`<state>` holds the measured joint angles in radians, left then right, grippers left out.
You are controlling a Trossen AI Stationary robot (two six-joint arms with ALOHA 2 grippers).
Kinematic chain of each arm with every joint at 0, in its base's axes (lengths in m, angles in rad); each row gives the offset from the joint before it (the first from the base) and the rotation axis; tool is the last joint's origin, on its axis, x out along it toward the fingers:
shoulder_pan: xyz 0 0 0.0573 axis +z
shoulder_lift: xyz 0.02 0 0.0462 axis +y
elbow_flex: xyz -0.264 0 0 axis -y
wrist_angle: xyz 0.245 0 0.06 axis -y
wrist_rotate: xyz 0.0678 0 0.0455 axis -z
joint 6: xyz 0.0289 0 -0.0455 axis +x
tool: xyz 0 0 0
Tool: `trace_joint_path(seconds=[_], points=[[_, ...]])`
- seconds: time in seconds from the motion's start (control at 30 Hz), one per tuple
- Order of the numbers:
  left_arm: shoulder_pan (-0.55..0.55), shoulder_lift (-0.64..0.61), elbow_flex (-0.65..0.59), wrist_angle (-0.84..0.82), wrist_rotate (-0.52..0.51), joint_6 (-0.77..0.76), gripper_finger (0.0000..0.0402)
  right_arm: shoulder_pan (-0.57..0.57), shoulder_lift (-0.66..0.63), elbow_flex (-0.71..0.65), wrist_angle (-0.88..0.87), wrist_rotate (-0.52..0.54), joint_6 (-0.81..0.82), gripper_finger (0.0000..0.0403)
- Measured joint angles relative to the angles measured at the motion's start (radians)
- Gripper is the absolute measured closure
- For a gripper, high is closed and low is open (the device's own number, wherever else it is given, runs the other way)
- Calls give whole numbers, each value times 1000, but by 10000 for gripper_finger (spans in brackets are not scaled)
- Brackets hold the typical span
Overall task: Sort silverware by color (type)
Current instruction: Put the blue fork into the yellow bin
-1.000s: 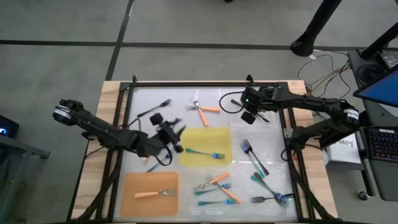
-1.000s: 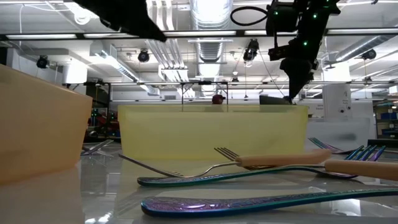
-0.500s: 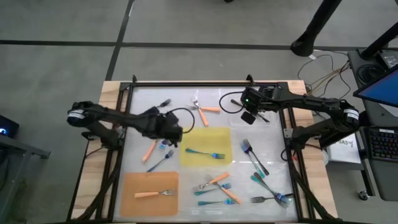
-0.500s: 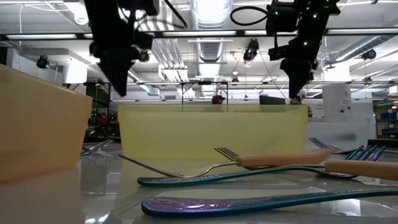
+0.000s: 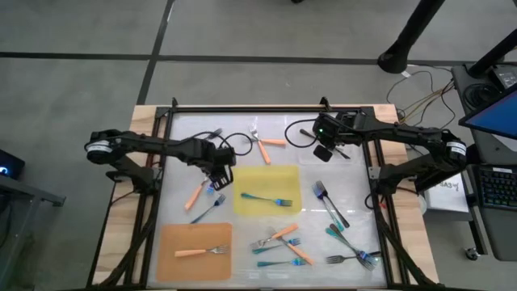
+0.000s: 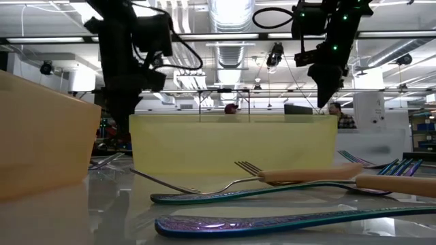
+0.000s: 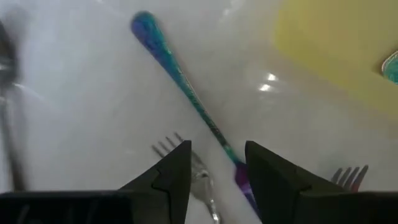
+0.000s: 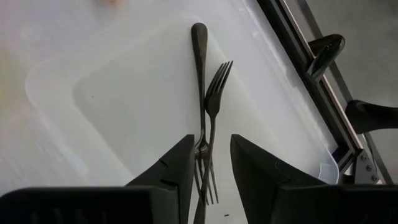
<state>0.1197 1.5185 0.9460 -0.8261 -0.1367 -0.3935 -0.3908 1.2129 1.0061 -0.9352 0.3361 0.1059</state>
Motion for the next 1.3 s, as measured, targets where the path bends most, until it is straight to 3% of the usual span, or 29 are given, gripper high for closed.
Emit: trace_joint_path(seconds=[0.2,1.3], points=[[16,0,-74,150,50,-1,271,0,0,0,0,0,-2,303],[42,-3,-257,382,-14,-6,271,0,0,0,14,0,8,313]])
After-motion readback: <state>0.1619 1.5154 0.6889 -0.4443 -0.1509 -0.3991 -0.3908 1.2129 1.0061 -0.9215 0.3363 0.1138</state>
